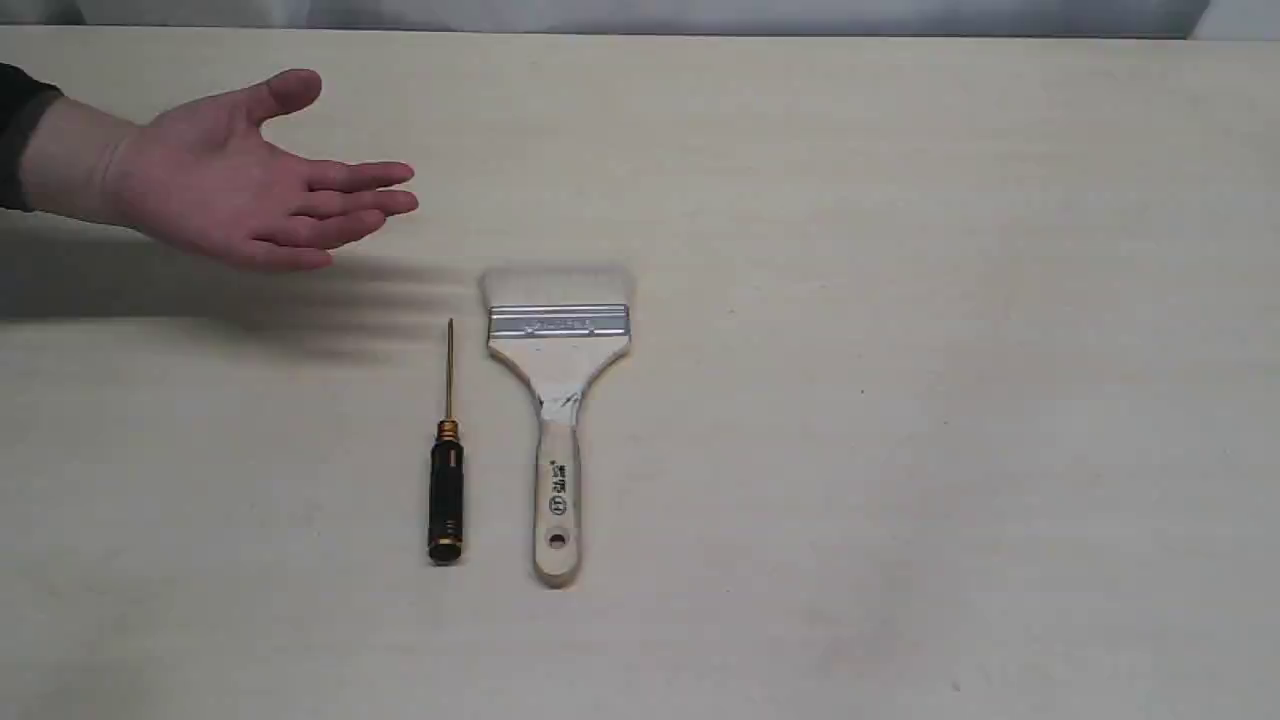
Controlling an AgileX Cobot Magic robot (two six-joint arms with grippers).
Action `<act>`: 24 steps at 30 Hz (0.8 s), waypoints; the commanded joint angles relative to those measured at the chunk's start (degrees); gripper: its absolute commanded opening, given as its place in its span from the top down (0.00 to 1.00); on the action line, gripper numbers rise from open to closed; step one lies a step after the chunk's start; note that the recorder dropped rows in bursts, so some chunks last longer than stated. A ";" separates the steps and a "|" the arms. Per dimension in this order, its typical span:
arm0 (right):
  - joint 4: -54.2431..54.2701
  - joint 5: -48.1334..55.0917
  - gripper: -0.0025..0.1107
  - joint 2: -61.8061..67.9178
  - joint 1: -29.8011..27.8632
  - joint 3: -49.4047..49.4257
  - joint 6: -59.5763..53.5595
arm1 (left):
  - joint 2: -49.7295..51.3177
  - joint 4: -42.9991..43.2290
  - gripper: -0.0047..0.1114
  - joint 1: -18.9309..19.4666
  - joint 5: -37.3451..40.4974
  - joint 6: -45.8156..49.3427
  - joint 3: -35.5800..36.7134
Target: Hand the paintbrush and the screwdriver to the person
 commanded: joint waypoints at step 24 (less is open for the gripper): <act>-54.27 -11.91 0.85 31.05 -0.07 -31.20 41.46 | -0.14 -0.25 0.96 -0.47 -0.33 -0.12 0.12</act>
